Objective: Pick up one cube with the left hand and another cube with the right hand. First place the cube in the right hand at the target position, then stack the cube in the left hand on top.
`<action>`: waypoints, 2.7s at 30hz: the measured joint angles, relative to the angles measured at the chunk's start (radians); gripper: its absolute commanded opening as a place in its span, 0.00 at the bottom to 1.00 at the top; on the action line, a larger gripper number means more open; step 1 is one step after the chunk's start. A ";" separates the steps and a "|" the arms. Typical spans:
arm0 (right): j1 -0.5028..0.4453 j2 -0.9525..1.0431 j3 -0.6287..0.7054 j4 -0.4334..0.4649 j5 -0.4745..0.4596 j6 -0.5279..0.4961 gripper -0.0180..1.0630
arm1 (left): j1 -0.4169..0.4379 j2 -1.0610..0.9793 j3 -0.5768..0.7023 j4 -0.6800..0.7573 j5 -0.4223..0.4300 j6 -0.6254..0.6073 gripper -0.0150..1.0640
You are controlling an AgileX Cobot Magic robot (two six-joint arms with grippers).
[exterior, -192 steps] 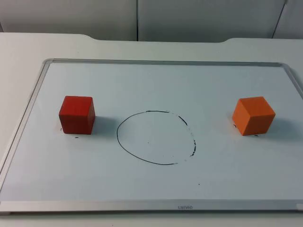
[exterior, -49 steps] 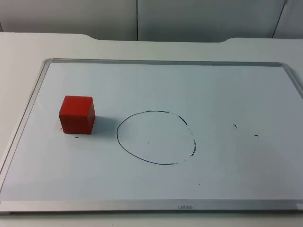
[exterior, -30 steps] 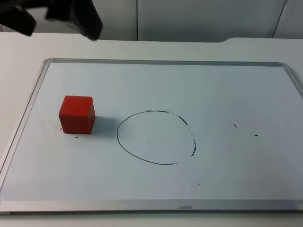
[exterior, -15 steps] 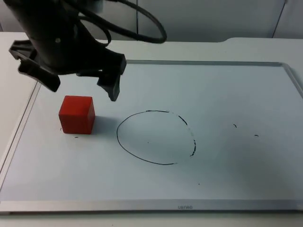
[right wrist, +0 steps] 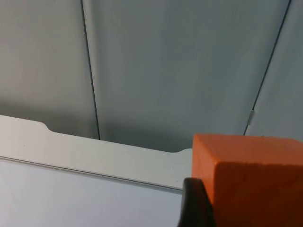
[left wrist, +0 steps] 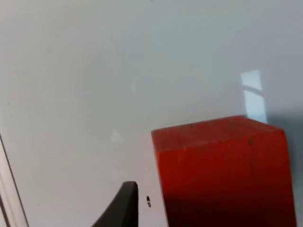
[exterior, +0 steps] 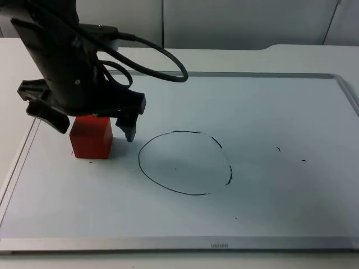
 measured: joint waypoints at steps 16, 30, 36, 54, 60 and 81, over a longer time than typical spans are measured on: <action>0.000 0.000 0.000 0.000 0.000 -0.011 0.01 | 0.002 0.049 -0.004 0.006 -0.088 -0.018 0.98; 0.000 0.000 0.000 0.000 0.000 -0.015 0.01 | 0.002 0.089 -0.004 0.008 -0.079 -0.020 0.45; 0.000 0.000 0.000 0.000 0.000 -0.019 0.01 | 0.002 0.089 -0.004 0.009 -0.082 -0.027 0.15; 0.000 0.143 -0.023 0.079 0.084 -0.094 0.01 | -0.006 -0.314 -0.004 0.005 0.142 0.168 0.01; 0.000 0.290 -0.128 0.236 0.159 -0.216 0.01 | -0.062 -0.518 -0.004 0.000 0.247 0.212 0.01; 0.299 0.906 -0.205 0.205 0.100 -0.100 0.01 | -0.351 -0.843 0.213 0.000 0.419 0.176 0.01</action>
